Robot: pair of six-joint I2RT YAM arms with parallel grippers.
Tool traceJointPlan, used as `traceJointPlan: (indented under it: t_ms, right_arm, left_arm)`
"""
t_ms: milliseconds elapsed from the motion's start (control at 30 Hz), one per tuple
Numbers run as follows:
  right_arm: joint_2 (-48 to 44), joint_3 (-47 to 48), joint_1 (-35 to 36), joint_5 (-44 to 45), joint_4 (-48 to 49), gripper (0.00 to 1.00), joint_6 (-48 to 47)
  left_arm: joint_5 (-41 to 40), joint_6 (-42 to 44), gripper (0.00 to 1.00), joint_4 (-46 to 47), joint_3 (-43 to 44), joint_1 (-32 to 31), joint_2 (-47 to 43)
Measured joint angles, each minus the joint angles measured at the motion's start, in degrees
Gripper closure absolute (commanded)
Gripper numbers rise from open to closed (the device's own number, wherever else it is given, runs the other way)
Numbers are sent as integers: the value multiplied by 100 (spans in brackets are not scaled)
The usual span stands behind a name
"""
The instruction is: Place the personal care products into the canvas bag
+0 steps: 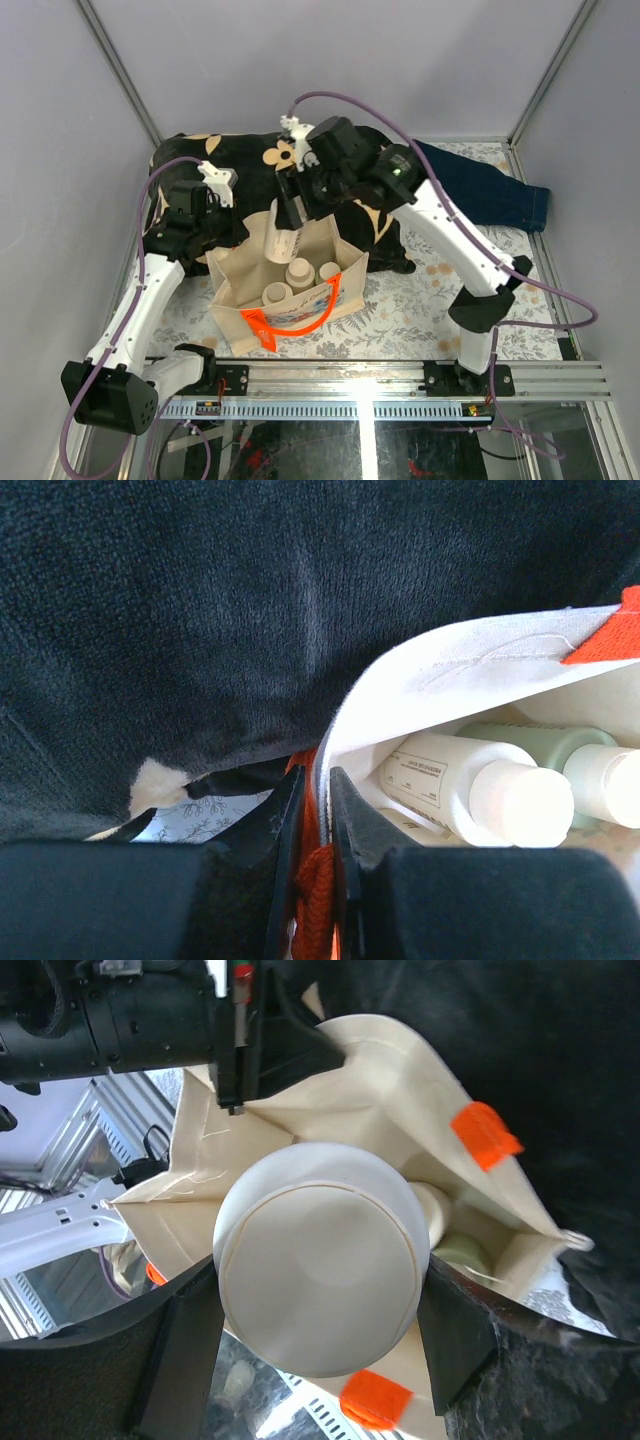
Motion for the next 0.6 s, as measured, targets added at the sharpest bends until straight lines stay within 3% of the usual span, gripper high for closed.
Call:
traceJointPlan:
  t_ms: [267,600]
  right_arm:
    - [326,-323,420,-52,372,100,109]
    - [184,-2299,756,-269,2389,100,483]
  left_arm:
    - [2,-17,95,2,2,0,0]
    - [15,-7,95,-24,33,0,4]
